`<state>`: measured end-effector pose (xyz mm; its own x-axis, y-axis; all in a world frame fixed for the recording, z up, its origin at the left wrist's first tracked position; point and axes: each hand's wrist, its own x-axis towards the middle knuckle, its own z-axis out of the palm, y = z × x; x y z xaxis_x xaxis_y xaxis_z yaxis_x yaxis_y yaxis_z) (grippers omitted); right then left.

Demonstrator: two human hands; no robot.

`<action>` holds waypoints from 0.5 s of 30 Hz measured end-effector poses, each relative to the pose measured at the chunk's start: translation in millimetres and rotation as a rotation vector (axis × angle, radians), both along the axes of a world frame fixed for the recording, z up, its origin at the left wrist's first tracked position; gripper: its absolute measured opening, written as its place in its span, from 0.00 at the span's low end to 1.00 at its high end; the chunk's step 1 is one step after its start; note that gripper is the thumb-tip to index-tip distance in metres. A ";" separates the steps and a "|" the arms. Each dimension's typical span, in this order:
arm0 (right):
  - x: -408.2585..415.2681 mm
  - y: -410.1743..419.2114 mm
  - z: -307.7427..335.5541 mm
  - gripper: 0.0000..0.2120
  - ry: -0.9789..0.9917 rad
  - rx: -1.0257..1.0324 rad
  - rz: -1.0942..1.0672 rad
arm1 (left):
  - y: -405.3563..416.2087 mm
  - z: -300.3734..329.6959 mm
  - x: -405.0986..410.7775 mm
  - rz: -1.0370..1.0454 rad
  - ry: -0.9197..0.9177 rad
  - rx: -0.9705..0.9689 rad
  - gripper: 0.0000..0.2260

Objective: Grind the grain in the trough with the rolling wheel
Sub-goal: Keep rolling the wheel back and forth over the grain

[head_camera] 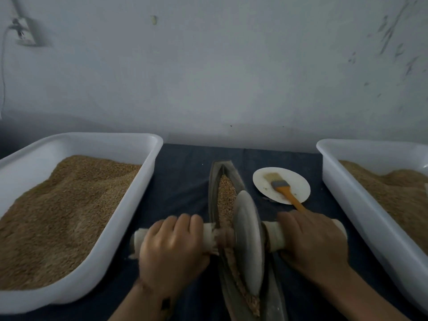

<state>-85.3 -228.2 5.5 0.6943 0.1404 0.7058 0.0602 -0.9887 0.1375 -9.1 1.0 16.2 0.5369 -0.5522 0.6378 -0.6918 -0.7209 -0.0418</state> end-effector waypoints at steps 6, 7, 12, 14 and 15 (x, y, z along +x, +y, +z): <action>6.3 -2.0 -3.4 0.17 0.050 0.037 0.012 | -4.2 -1.9 4.7 -0.010 0.006 0.025 0.12; 15.3 -2.4 2.6 0.17 0.130 0.060 -0.026 | -8.2 3.9 12.9 0.005 0.065 0.066 0.13; 80.7 -20.2 33.4 0.08 0.659 0.102 -0.196 | -30.2 30.1 77.5 0.174 0.503 0.285 0.13; 99.9 -21.8 44.4 0.06 0.763 0.149 -0.185 | -37.6 37.8 95.2 0.159 0.614 0.321 0.11; 104.9 -21.9 47.5 0.06 0.789 0.170 -0.192 | -39.7 41.1 99.9 0.160 0.645 0.338 0.10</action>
<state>19.6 -250.0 53.0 0.9955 -0.0952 0.0017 -0.0951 -0.9951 -0.0268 90.8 -38.7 57.3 0.8376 -0.5459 -0.0224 -0.5414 -0.8348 0.0996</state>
